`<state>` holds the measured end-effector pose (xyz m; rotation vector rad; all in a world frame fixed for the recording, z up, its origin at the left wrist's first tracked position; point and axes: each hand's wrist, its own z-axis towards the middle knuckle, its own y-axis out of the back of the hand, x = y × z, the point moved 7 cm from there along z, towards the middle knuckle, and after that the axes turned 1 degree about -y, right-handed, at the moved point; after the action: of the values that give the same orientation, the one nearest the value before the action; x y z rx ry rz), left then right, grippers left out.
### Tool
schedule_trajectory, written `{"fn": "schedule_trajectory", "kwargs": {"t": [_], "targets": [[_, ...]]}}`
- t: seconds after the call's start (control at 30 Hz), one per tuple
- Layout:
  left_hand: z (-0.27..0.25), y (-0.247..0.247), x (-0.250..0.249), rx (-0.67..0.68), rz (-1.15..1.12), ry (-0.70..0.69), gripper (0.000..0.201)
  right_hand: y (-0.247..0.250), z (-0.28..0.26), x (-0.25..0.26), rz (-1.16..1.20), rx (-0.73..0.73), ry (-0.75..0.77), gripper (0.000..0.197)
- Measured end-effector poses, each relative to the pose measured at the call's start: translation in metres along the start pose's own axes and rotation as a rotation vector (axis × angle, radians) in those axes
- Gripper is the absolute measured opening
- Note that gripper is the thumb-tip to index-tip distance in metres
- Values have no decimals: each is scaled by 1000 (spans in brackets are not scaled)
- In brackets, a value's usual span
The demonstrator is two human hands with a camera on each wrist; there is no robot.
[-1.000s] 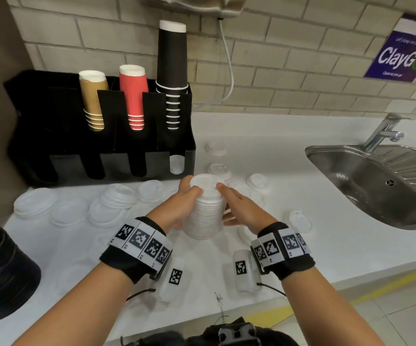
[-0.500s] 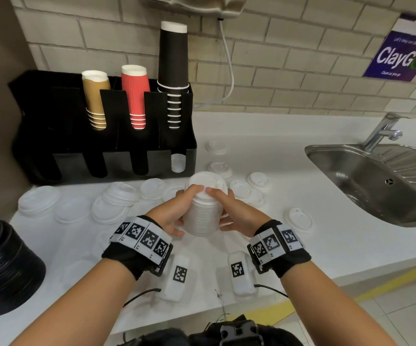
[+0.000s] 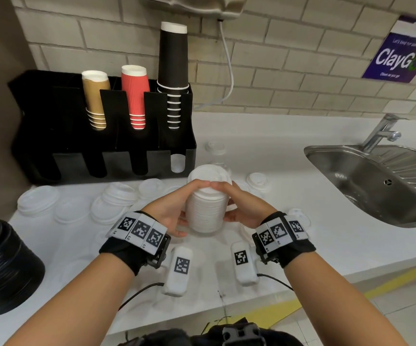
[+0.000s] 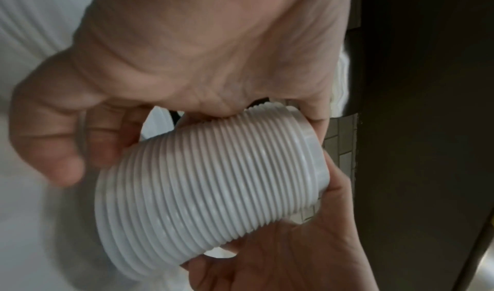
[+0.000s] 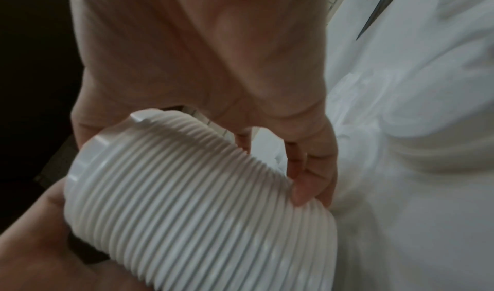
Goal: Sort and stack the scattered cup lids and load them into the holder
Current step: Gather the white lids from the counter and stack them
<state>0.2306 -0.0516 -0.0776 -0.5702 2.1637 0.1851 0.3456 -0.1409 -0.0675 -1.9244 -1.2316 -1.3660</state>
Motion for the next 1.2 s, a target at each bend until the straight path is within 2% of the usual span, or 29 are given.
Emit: {"fn": "schedule_trajectory", "kwargs": {"t": [0.1, 0.17, 0.33, 0.4, 0.5, 0.7, 0.73, 0.8, 0.87, 0.9, 0.97, 1.03, 1.07, 1.13, 1.2], "targets": [[-6, 1, -14, -19, -43, -86, 105, 1, -4, 25, -7, 4, 56, 73], [-13, 4, -26, -55, -99, -170, 99, 0, -5, 42, -12, 3, 93, 69], [-35, 29, -51, -97, -324, -351, 52, -32, -2, 77, 19, 77, 178, 63], [-47, 44, -55, -89, -360, -380, 54, -54, 0, 90, 19, 124, 225, 66], [-66, 75, -51, -150, -417, -370, 67, -93, 6, 103, -37, 247, 286, 78], [-107, 132, -47, -259, -595, -461, 65, -157, 17, 114, -178, 530, 370, 82], [-114, 140, -46, -273, -637, -472, 64, -163, 22, 116, -175, 532, 354, 79], [-128, 157, -44, -320, -688, -500, 63, -169, 35, 114, -179, 430, 273, 67], [-142, 172, -46, -363, -699, -536, 60, -182, 35, 106, -416, 375, 291, 52], [-148, 178, -48, -377, -696, -550, 59, -196, 29, 100, -607, 435, 366, 43], [-159, 187, -51, -400, -697, -569, 59, -235, 6, 76, -959, 709, 532, 35], [-167, 194, -52, -418, -716, -582, 63, -266, -16, 46, -1231, 925, 615, 49], [-169, 196, -51, -422, -721, -588, 66, -279, -22, 35, -1341, 972, 650, 58], [-172, 200, -51, -419, -725, -603, 70, -295, -27, 18, -1538, 985, 709, 69], [-173, 201, -51, -400, -730, -617, 72, -302, -28, 8, -1662, 977, 748, 68]]}}
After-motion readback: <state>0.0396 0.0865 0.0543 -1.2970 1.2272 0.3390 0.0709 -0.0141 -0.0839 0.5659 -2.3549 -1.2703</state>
